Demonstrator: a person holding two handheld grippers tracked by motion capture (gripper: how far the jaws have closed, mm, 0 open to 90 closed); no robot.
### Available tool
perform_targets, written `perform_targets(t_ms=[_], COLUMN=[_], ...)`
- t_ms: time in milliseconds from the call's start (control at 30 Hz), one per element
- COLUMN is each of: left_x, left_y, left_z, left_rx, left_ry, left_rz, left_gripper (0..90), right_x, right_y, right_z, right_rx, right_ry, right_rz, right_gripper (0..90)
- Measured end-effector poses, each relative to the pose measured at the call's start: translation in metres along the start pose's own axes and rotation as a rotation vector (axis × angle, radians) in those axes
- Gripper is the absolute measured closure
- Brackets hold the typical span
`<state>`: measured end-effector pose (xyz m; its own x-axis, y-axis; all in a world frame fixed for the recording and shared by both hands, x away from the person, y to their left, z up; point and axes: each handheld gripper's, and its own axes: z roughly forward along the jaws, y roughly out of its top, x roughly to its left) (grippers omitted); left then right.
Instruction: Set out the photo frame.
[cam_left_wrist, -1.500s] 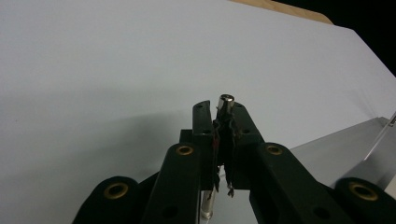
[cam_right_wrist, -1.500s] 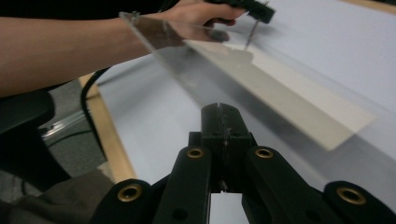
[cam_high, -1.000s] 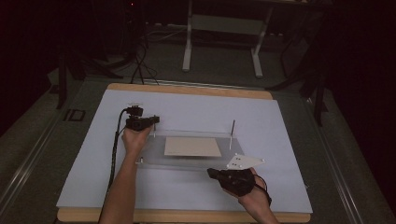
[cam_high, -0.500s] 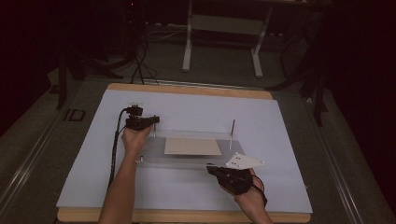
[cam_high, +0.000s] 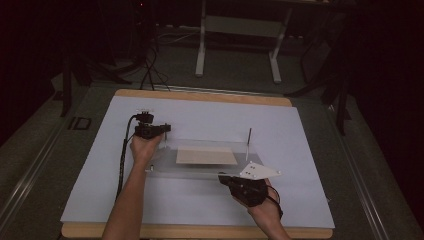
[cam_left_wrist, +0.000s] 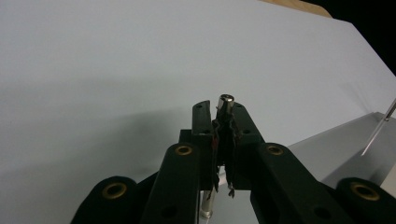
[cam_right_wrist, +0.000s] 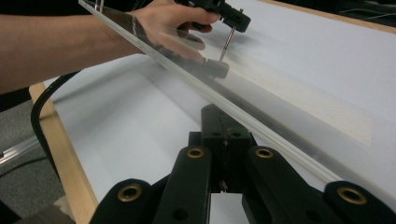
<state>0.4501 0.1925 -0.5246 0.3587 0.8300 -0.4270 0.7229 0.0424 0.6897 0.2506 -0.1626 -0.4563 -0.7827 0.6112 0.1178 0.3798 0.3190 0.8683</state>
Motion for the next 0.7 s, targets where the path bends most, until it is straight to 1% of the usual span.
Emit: perform_targets(t_ms=[67, 200, 367, 433, 533, 600, 633, 700], left_x=[0.000, -0.002, -0.002, -0.004, -0.006, -0.007, -0.006, -0.005], left_y=[0.000, 0.000, 0.001, 0.001, 0.003, 0.002, 0.002, 0.001], left_z=[0.000, 0.000, -0.002, -0.005, -0.012, -0.018, -0.021, -0.025], left_rx=[0.001, -0.002, -0.004, -0.023, -0.039, -0.047, -0.052, -0.071], left_ry=[-0.001, 0.019, 0.004, -0.005, 0.002, 0.006, -0.003, -0.009], left_rz=[0.002, 0.019, 0.033, 0.049, 0.069, 0.088, 0.091, 0.094], left_gripper=[83.7, 83.6, 77.8, 73.4, 70.1, 68.2, 68.2, 68.2], right_x=[0.000, -0.001, -0.003, -0.004, -0.007, -0.008, -0.009, -0.009], right_y=[0.001, 0.004, 0.008, 0.010, 0.013, 0.015, 0.015, 0.016], right_z=[0.000, 0.000, 0.000, 0.000, 0.000, 0.001, 0.001, 0.001], right_rx=[-0.006, -0.012, -0.023, -0.029, -0.032, -0.032, -0.034, -0.033], right_ry=[-0.002, 0.001, -0.001, -0.002, -0.002, -0.001, -0.001, -0.003], right_rz=[-0.002, 0.002, 0.006, 0.010, 0.018, 0.028, 0.031, 0.026], right_gripper=[90.0, 90.0, 90.0, 90.0, 90.0, 90.0, 90.0, 90.0])
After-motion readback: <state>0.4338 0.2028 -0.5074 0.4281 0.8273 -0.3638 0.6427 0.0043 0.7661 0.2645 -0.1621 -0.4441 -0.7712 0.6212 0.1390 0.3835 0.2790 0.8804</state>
